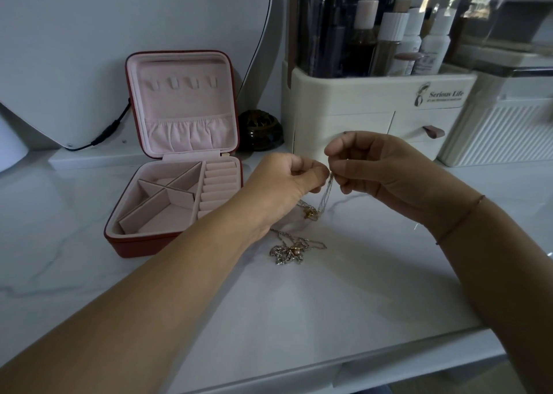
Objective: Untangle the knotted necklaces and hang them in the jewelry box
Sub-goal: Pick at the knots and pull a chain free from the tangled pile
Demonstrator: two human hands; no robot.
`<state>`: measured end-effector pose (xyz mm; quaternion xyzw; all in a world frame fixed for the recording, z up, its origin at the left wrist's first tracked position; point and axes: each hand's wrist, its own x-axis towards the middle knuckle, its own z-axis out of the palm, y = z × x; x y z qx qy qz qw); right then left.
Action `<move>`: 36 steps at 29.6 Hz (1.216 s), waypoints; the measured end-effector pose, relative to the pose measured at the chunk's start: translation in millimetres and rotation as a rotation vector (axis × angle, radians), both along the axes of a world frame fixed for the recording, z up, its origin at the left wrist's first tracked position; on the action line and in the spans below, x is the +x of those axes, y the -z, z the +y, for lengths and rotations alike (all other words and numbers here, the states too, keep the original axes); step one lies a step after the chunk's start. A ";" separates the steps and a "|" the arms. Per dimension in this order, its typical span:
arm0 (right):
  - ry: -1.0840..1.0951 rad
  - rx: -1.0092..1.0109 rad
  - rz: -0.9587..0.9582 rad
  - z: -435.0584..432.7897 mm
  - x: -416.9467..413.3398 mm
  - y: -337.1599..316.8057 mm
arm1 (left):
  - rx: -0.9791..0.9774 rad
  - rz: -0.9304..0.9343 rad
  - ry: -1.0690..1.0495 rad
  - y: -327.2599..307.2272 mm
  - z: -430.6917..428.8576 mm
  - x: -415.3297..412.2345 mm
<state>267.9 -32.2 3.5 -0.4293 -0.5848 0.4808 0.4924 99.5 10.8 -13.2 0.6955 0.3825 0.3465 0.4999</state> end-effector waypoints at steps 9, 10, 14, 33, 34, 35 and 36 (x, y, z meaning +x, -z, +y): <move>-0.004 0.004 0.054 0.3 2.5 -1.3 | -0.021 -0.005 0.054 -2.4 -2.9 -0.1; 0.003 0.004 0.052 0.3 2.6 -1.3 | -0.033 -0.011 0.065 -3.1 -3.3 -0.5; 0.028 -0.003 0.073 0.6 2.4 -2.5 | -0.064 -0.036 0.085 -4.0 -4.1 -0.8; 0.021 -0.024 0.111 0.6 0.5 -2.8 | 0.192 0.013 0.019 -3.1 -4.5 1.1; 0.021 -0.025 0.108 0.6 0.6 -2.7 | 0.200 0.012 0.020 -3.1 -4.7 0.7; 0.023 -0.027 0.105 0.7 0.7 -2.7 | 0.209 0.009 0.024 -3.4 -4.8 0.3; 0.026 -0.028 0.104 0.7 1.1 -2.6 | 0.218 0.006 0.028 -3.4 -4.7 0.1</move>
